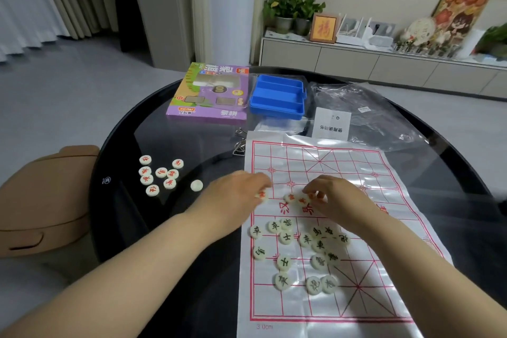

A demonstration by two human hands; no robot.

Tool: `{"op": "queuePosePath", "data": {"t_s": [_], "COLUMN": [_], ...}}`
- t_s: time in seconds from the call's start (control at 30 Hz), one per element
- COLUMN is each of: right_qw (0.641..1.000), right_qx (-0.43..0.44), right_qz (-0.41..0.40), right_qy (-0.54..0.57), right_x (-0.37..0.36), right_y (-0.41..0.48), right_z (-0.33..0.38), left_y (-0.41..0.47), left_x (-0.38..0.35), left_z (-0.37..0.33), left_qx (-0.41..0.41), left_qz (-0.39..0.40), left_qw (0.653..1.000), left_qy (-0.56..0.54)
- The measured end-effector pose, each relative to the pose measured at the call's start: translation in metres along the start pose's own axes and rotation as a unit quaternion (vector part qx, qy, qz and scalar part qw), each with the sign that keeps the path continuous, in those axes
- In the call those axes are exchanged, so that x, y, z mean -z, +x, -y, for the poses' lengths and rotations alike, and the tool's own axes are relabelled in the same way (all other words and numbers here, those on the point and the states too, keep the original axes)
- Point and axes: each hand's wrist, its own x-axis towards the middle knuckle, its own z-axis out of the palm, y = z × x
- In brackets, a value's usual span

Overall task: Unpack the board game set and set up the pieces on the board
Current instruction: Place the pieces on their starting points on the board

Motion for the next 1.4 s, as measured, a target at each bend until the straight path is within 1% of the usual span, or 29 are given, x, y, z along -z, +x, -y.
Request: {"op": "queuePosePath", "data": {"t_s": [0.1,0.2,0.3,0.43,0.67,0.77,0.83,0.93,1.07,1.23,1.4], "right_qw": [1.000,1.000,1.000,1.000,0.999,0.999,0.999,0.999,0.999,0.999,0.998], "right_qx": [-0.002,-0.008,-0.008,-0.005,-0.009,-0.003,0.024,0.051,0.050,0.047,0.045], "right_qz": [-0.007,-0.007,-0.012,-0.019,-0.031,-0.042,-0.037,-0.005,-0.020,-0.022,-0.038], "right_qy": [0.006,0.005,-0.004,-0.006,0.004,0.020,0.033,0.011,0.000,-0.015,0.003], "right_x": [-0.001,-0.002,-0.003,-0.005,-0.007,-0.005,-0.005,-0.007,-0.009,-0.006,-0.005], "right_y": [-0.002,-0.001,0.000,0.001,0.004,0.005,0.003,0.006,0.019,0.027,0.022], "right_z": [-0.005,-0.009,-0.011,-0.013,-0.011,-0.008,-0.004,0.001,0.003,0.002,0.003], "left_y": [0.023,0.039,0.044,0.042,0.044,0.046,0.042,0.033,0.024,0.028,0.020], "left_x": [-0.018,-0.033,-0.039,-0.034,-0.030,-0.030,-0.028,-0.024,-0.024,-0.028,-0.023], "left_z": [-0.022,-0.028,-0.028,-0.021,-0.014,-0.013,-0.009,0.000,0.012,0.012,0.020], "left_qx": [-0.021,-0.024,-0.026,-0.009,0.018,0.033,0.041,0.036,0.050,0.051,0.055], "left_qz": [0.052,0.067,0.062,0.052,0.044,0.044,0.040,0.037,0.045,0.009,-0.030], "left_qw": [0.998,0.996,0.996,0.998,0.998,0.998,0.998,0.996,0.992,0.993,0.991], "left_qy": [0.012,0.045,0.061,0.031,0.029,-0.002,-0.034,-0.072,-0.107,-0.105,-0.121]}}
